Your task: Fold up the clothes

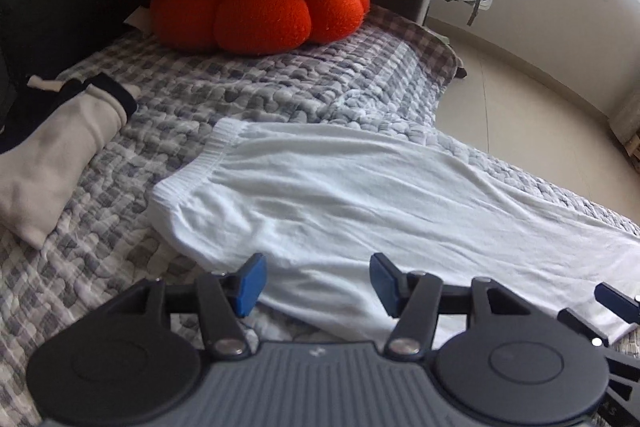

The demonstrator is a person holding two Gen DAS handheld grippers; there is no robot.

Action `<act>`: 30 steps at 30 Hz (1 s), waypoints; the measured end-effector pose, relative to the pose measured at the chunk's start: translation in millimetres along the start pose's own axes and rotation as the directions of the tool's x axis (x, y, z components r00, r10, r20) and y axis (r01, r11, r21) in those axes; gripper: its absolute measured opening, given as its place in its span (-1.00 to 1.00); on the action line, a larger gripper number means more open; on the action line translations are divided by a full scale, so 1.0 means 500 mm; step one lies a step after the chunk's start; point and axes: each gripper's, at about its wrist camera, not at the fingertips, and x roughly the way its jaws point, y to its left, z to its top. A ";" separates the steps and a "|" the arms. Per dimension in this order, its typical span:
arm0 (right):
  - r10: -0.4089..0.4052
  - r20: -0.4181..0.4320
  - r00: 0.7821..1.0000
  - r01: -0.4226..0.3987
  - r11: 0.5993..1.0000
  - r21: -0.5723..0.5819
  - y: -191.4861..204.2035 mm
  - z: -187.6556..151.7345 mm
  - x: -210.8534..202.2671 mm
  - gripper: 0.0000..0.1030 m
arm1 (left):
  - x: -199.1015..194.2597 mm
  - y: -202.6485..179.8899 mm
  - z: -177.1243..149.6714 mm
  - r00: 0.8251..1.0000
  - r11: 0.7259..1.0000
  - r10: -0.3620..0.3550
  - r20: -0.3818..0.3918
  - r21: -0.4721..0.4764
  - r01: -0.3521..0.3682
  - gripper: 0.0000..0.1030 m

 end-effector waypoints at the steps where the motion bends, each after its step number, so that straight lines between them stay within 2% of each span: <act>1: -0.003 -0.003 1.000 0.003 1.000 0.007 -0.002 -0.002 -0.001 0.07 | -0.002 -0.006 -0.002 1.000 1.000 -0.001 0.001 0.014 0.001 0.15; 4: -0.010 0.021 1.000 0.009 0.999 0.035 -0.012 -0.001 -0.016 0.08 | 0.017 -0.001 -0.009 1.000 0.999 0.015 -0.021 0.043 -0.014 0.15; 6: -0.023 0.007 1.000 0.023 0.998 0.055 -0.022 -0.003 -0.021 0.09 | 0.037 0.016 -0.012 0.998 0.998 0.038 -0.045 0.046 -0.036 0.21; 8: -0.037 -0.012 0.999 0.038 0.997 0.074 -0.032 -0.005 -0.024 0.09 | 0.041 0.038 -0.008 0.999 1.000 0.001 -0.054 0.016 0.000 0.26; 12: -0.052 -0.027 0.998 0.055 0.993 0.103 -0.039 -0.015 -0.031 0.09 | 0.008 0.032 -0.008 0.999 1.000 -0.017 -0.035 0.013 0.018 0.23; 18: 0.000 0.041 0.999 -0.002 0.998 0.066 -0.015 0.003 -0.107 0.13 | -0.044 0.021 -0.009 0.999 0.999 -0.042 -0.006 0.012 0.042 0.24; 21: 0.039 0.051 0.998 -0.041 0.998 0.047 -0.004 0.005 -0.132 0.14 | -0.051 0.015 -0.011 1.000 0.999 -0.022 -0.019 0.031 0.023 0.25; 26: 0.125 0.035 0.992 -0.122 0.990 -0.070 0.038 -0.005 -0.143 0.25 | -0.071 0.048 0.008 1.000 0.999 -0.009 0.015 -0.033 0.010 0.54; 30: 0.197 0.010 0.980 -0.193 0.970 -0.150 0.075 -0.012 -0.143 0.25 | -0.069 0.059 0.012 1.000 0.998 -0.015 -0.006 -0.056 0.015 0.54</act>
